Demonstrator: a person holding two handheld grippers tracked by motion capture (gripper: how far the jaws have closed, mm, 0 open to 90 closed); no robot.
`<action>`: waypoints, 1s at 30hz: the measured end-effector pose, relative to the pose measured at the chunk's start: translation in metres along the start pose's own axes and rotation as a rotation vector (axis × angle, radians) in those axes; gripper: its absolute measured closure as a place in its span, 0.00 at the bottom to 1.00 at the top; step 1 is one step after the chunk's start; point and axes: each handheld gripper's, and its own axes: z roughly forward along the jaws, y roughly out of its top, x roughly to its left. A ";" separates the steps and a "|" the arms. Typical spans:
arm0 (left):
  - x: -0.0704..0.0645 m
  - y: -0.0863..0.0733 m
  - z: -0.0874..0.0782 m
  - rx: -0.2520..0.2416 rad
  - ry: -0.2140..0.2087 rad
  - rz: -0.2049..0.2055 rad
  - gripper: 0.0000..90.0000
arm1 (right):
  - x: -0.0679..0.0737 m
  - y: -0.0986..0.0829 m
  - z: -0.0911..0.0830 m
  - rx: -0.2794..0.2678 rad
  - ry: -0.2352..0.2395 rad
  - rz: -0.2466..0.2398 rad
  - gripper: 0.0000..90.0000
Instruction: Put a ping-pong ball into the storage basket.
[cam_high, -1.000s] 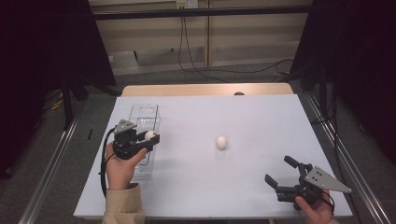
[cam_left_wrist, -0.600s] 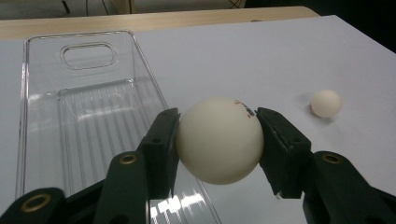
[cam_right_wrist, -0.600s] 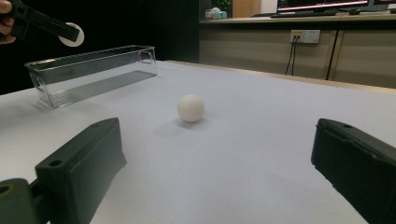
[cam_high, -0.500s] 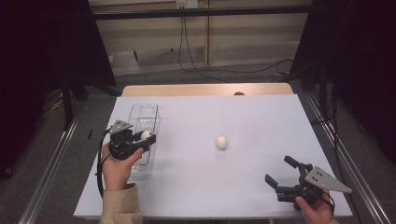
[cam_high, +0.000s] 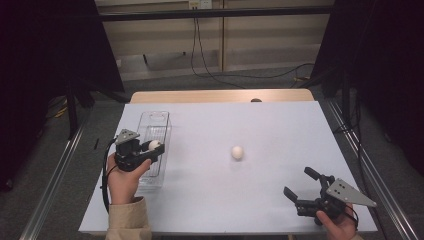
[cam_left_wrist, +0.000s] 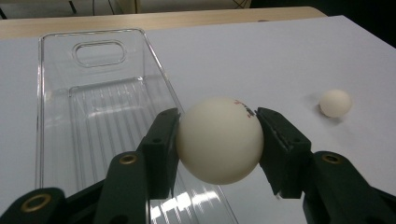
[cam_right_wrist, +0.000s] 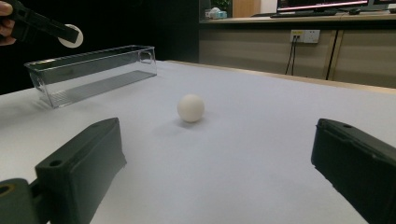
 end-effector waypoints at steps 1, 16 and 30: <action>0.001 0.000 0.000 -0.001 0.003 -0.001 0.57 | 0.000 0.000 0.000 0.000 0.001 -0.001 0.02; 0.006 -0.004 -0.001 0.001 0.022 -0.003 0.57 | 0.000 0.000 0.000 0.001 0.000 -0.001 0.02; 0.011 -0.006 -0.002 -0.001 0.039 -0.007 0.57 | 0.000 0.000 0.000 0.002 0.000 -0.001 0.02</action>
